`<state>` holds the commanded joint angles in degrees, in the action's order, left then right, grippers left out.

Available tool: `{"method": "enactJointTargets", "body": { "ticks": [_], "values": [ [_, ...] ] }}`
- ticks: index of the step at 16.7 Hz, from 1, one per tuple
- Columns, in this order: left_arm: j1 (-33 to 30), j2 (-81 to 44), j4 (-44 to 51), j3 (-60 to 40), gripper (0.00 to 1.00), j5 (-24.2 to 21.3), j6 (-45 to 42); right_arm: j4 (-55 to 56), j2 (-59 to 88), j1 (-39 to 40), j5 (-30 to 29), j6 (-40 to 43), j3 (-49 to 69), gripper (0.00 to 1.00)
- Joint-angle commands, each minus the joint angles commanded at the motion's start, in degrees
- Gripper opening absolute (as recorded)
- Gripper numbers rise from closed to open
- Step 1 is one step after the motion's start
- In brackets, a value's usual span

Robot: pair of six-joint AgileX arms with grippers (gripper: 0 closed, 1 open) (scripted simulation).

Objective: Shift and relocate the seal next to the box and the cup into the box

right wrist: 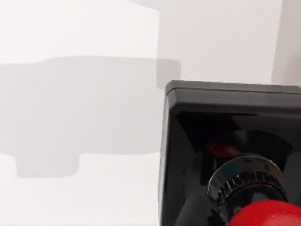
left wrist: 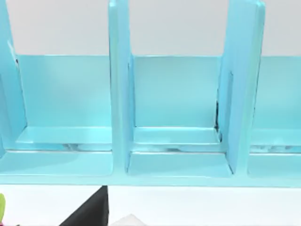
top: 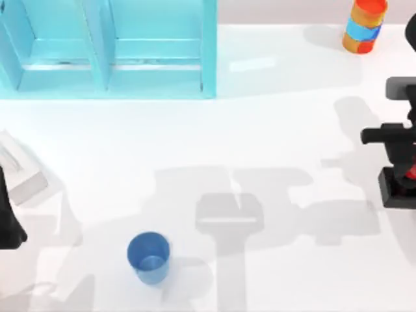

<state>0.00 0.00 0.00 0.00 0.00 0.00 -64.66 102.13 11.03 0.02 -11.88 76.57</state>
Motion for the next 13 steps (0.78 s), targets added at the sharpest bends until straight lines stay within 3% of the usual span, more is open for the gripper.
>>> {"method": "enactJointTargets", "body": {
  "ticks": [6, 13],
  "values": [
    [0.0, 0.0, 0.0, 0.0, 1.0, 0.0, 0.0, 0.0, 0.0, 0.0, 0.0, 0.0, 0.0, 0.98],
    [0.0, 0.0, 0.0, 0.0, 1.0, 0.0, 0.0, 0.0, 0.0, 0.0, 0.0, 0.0, 0.0, 1.0]
  ]
}}
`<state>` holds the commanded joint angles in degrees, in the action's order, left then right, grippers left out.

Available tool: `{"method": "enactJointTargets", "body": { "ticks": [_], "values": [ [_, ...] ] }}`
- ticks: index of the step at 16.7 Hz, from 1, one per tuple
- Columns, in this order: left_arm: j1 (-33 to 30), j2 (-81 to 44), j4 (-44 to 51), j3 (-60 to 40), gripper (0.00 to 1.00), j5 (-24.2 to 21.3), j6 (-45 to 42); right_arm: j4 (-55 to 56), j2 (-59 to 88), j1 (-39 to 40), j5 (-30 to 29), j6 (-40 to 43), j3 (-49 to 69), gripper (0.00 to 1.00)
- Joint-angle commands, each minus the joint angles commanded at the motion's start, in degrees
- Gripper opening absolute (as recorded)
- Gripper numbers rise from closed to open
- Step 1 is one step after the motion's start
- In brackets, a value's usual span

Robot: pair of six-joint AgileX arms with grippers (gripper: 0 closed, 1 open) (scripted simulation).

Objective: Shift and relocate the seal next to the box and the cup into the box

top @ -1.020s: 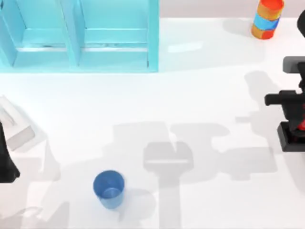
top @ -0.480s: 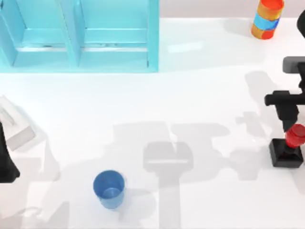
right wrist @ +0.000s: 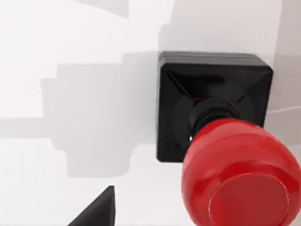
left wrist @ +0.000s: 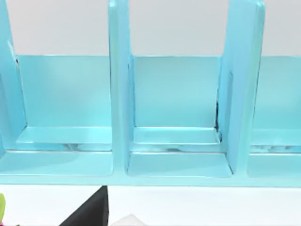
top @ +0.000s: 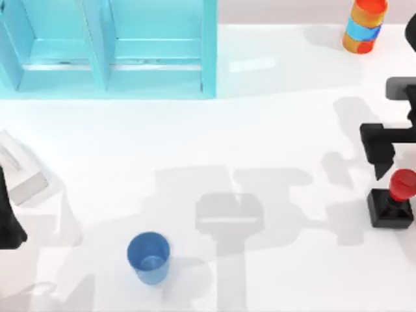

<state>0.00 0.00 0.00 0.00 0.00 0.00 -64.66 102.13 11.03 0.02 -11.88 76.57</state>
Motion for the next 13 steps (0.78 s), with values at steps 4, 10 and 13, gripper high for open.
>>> {"method": "enactJointTargets", "body": {
  "ticks": [4, 10, 13],
  "values": [
    [0.0, 0.0, 0.0, 0.0, 1.0, 0.0, 0.0, -0.93, 0.02, 0.04, 0.0, 0.04, 0.94, 1.0],
    [0.0, 0.0, 0.0, 0.0, 1.0, 0.0, 0.0, -15.15, 0.4, -0.08, -0.02, 0.13, 14.91, 1.0],
    [0.0, 0.0, 0.0, 0.0, 1.0, 0.0, 0.0, -21.45, -0.09, -0.22, 0.0, 0.25, 21.22, 1.0]
  ]
}}
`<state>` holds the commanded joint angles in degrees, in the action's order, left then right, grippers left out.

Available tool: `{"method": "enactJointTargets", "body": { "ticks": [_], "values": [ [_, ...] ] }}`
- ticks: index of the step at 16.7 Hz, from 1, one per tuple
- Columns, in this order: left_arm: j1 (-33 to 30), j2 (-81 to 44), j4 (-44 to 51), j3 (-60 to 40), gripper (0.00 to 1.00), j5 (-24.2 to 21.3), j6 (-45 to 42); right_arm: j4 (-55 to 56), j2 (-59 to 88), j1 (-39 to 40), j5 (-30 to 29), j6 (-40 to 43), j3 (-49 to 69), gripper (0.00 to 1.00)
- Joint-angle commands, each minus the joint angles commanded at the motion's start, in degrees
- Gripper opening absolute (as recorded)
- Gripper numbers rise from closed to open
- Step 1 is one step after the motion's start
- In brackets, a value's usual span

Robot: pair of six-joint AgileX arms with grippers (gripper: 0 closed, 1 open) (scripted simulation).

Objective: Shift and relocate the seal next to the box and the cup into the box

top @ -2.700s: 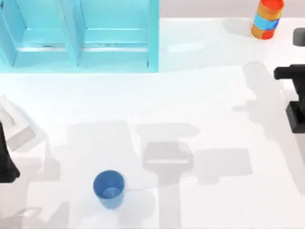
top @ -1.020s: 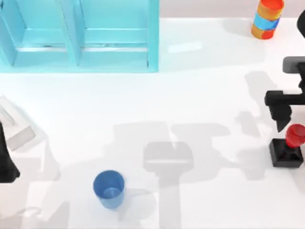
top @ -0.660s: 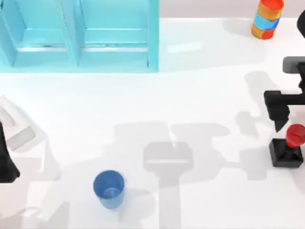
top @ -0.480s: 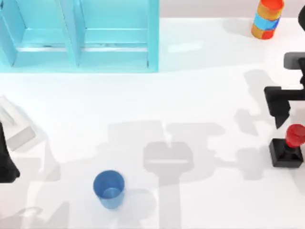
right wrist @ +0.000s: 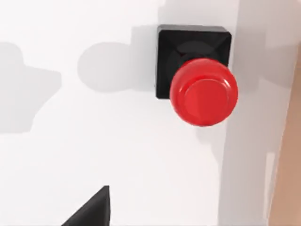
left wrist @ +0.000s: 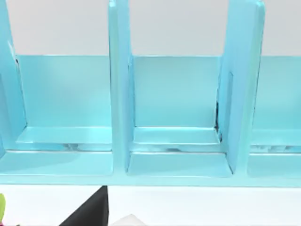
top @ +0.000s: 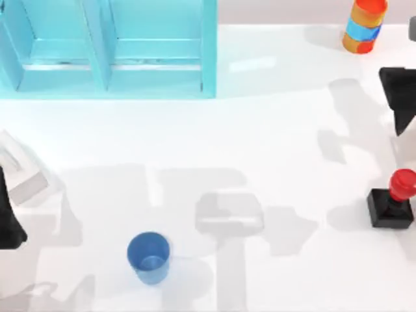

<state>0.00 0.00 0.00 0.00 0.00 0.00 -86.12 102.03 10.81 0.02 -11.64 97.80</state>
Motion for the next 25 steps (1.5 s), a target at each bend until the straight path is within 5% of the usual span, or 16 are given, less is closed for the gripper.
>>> {"method": "enactJointTargets", "body": {
  "ticks": [8, 20, 25],
  "values": [
    [0.0, 0.0, 0.0, 0.0, 1.0, 0.0, 0.0, -1.03, 1.76, 2.27, -0.01, -2.11, 2.66, 1.0],
    [0.0, 0.0, 0.0, 0.0, 1.0, 0.0, 0.0, 5.0, 26.01, 42.53, -0.13, -42.88, 20.25, 1.0],
    [0.0, 0.0, 0.0, 0.0, 1.0, 0.0, 0.0, 6.65, 28.51, 47.23, -0.23, -47.57, 22.23, 1.0]
  ]
}}
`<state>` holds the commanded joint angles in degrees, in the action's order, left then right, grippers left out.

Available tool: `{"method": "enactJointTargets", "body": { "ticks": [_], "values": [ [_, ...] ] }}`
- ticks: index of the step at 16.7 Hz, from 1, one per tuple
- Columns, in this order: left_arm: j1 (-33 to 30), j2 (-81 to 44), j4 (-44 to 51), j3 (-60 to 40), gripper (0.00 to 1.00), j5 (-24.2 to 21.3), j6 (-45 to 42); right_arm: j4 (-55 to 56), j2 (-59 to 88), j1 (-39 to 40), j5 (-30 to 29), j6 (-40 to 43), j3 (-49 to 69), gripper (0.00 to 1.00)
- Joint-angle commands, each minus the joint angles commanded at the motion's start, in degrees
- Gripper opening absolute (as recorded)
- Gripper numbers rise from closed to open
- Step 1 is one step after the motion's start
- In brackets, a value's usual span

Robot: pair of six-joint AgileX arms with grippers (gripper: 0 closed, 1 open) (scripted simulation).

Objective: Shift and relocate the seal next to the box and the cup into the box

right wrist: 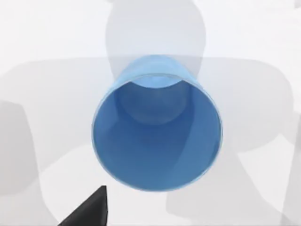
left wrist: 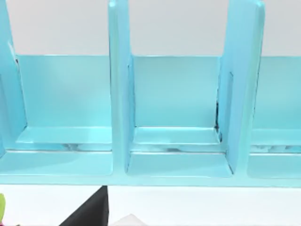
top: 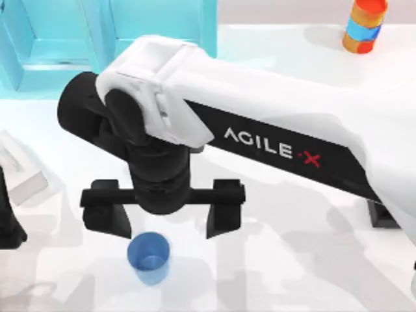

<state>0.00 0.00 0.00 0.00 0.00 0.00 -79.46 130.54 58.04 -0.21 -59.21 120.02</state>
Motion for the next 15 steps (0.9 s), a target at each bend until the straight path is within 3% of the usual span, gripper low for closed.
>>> {"method": "enactJointTargets", "body": {
  "ticks": [4, 11, 15],
  "values": [
    [0.0, 0.0, 0.0, 0.0, 1.0, 0.0, 0.0, 0.87, -0.13, -0.13, 0.02, 0.11, -1.13, 1.0],
    [0.0, 0.0, 0.0, 0.0, 1.0, 0.0, 0.0, 15.11, 1.67, 0.05, -0.02, -0.07, -13.2, 1.0],
    [0.0, 0.0, 0.0, 0.0, 1.0, 0.0, 0.0, 16.87, 1.98, 0.11, -0.02, -0.13, -14.89, 1.0]
  ]
}}
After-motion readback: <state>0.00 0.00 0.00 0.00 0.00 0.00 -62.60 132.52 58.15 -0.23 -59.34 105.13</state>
